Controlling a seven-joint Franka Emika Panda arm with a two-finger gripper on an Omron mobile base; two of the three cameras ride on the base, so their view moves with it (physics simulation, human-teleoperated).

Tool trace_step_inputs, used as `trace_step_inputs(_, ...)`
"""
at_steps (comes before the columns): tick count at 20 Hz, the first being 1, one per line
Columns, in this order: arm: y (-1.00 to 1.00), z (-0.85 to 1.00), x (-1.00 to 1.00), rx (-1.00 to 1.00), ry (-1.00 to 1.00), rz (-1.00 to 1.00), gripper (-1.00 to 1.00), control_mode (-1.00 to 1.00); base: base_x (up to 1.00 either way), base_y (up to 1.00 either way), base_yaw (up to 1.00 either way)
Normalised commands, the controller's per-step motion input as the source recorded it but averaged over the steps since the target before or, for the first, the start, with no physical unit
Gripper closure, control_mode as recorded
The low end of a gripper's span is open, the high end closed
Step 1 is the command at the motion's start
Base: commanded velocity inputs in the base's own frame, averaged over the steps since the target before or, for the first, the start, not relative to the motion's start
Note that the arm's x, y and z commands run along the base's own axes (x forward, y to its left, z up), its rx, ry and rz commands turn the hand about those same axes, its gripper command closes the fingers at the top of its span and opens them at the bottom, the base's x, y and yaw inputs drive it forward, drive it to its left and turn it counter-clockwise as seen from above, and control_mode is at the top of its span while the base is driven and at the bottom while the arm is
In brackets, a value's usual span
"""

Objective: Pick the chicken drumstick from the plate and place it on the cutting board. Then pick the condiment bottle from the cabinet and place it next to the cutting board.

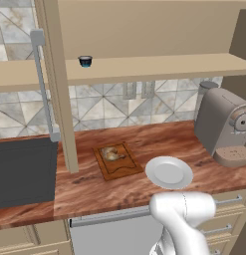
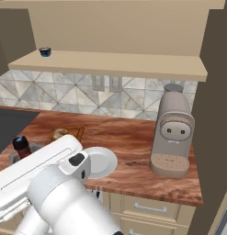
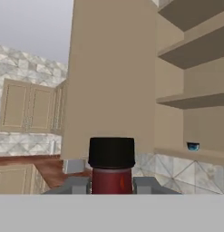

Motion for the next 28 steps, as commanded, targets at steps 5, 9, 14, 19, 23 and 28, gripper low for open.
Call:
trace_step_inputs(5,0.43,-0.67,0.07,0.05,-0.16,0.02,1.00,-1.00,0.00,0.00,0.00)
trace_step_inputs(9,0.20,-0.55,0.12,0.00,-0.18,-0.02,1.00,-1.00,0.00,0.00,0.00)
trace_step_inputs(14,0.00,-0.49,0.00,0.00,-0.19,-0.19,1.00,-1.00,0.00,0.00,0.00)
trace_step_inputs(19,0.01,-0.53,0.01,0.02,-0.15,-0.29,1.00,-1.00,0.00,0.00,0.00)
trace_step_inputs(23,0.23,-0.54,0.20,0.14,-0.07,-0.24,1.00,-1.00,0.00,0.00,0.00)
trace_step_inputs(28,0.36,-0.54,0.43,0.26,-0.01,-0.14,1.00,-1.00,0.00,0.00,0.00)
